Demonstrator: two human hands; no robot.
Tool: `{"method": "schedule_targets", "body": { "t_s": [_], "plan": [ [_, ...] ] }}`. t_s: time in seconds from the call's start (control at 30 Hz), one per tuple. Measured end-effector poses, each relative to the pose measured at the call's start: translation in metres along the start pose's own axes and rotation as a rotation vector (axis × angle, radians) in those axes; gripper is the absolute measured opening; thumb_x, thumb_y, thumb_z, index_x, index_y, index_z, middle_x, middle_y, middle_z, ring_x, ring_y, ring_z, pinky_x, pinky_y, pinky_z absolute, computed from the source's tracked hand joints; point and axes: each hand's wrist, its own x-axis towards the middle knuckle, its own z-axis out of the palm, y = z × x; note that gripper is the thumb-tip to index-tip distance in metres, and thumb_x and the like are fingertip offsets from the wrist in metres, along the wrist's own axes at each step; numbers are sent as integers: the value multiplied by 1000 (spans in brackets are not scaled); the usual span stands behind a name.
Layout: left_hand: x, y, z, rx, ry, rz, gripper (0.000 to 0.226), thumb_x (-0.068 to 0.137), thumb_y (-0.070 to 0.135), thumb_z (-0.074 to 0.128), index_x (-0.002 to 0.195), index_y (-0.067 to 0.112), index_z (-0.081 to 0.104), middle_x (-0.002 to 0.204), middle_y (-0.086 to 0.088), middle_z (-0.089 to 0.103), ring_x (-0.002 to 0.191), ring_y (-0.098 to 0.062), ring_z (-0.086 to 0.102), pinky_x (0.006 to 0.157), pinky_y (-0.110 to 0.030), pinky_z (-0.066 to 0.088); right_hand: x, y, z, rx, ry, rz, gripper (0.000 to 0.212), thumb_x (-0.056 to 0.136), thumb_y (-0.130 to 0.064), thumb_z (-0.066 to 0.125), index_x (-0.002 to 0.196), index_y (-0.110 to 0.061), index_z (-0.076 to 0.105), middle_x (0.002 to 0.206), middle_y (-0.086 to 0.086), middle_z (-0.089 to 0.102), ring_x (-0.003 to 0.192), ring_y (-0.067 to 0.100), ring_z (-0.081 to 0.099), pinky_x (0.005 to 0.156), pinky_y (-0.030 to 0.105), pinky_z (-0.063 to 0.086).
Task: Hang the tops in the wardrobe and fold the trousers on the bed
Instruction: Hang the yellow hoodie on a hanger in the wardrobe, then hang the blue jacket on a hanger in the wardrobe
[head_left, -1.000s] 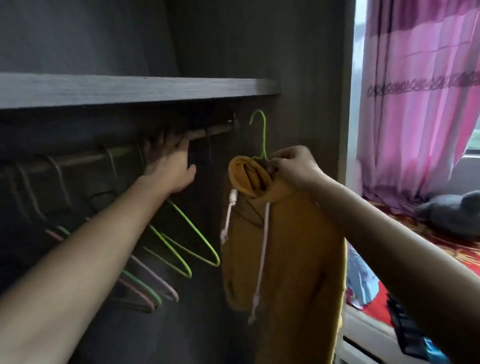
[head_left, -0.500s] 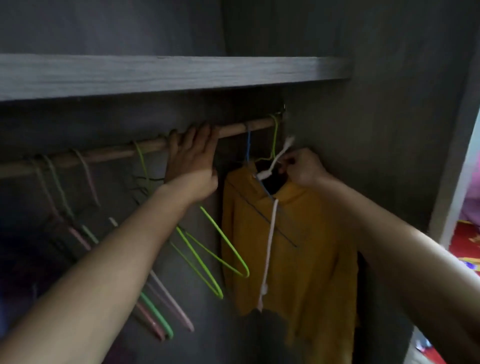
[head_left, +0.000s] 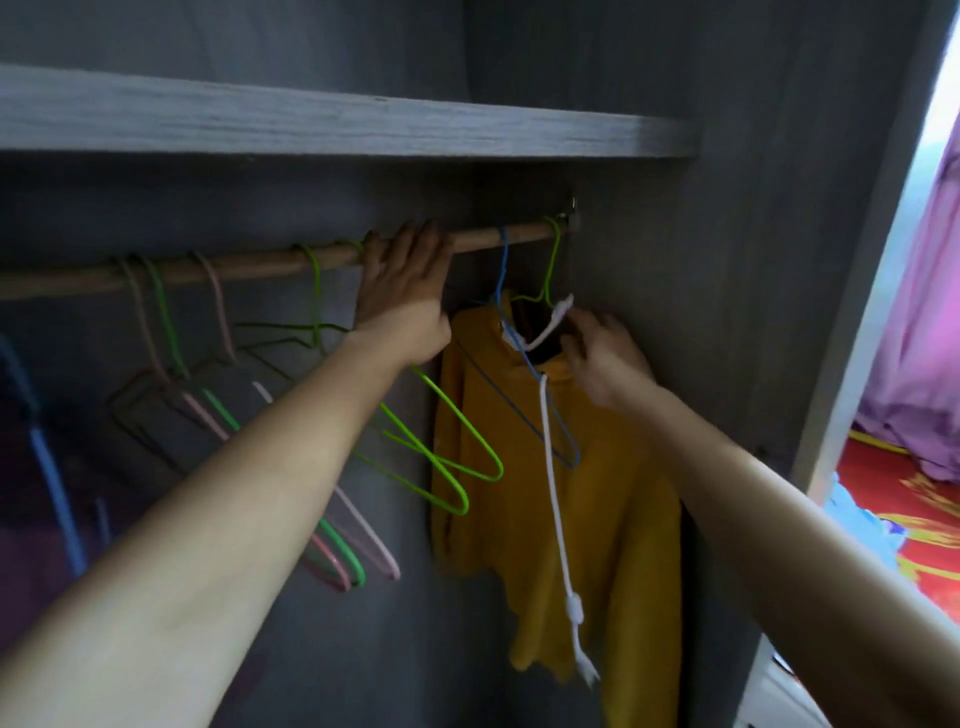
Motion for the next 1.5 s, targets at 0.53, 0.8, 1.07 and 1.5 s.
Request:
{"method": "schedule_targets", "body": {
  "t_s": [0.53,0.8,1.07,1.5],
  "plan": [
    [-187,106,-42,-672,218,97,48,96,36,48,140,16,51,150,-12,42,141,-29,34,112,-55,28,-251,13,-25,-342,304,66,38,99,-34,54,132,-17,58,137,10,51,124,33,49,97,46,45],
    [-296,224,-14,-940,-103,276,59,100,49,30,148,18,41,159,-14,27,147,-30,22,116,-56,18,-455,56,-51,-586,98,563,67,98,-45,52,155,-17,33,164,19,12,150,39,18,120,50,21],
    [-353,365,-90,-1021,-274,613,72,96,59,22,156,20,22,164,-12,5,150,-34,6,115,-63,13,-645,56,-161,-737,180,992,70,97,-44,55,155,-13,32,164,22,11,149,40,19,118,53,21],
    [-584,606,-368,-1210,-250,1299,68,99,51,39,155,16,23,164,-15,3,150,-36,1,115,-63,11,-1034,-45,-267,-730,408,1663,72,100,-46,47,159,-16,19,166,19,3,152,34,11,122,48,12]
  ]
}}
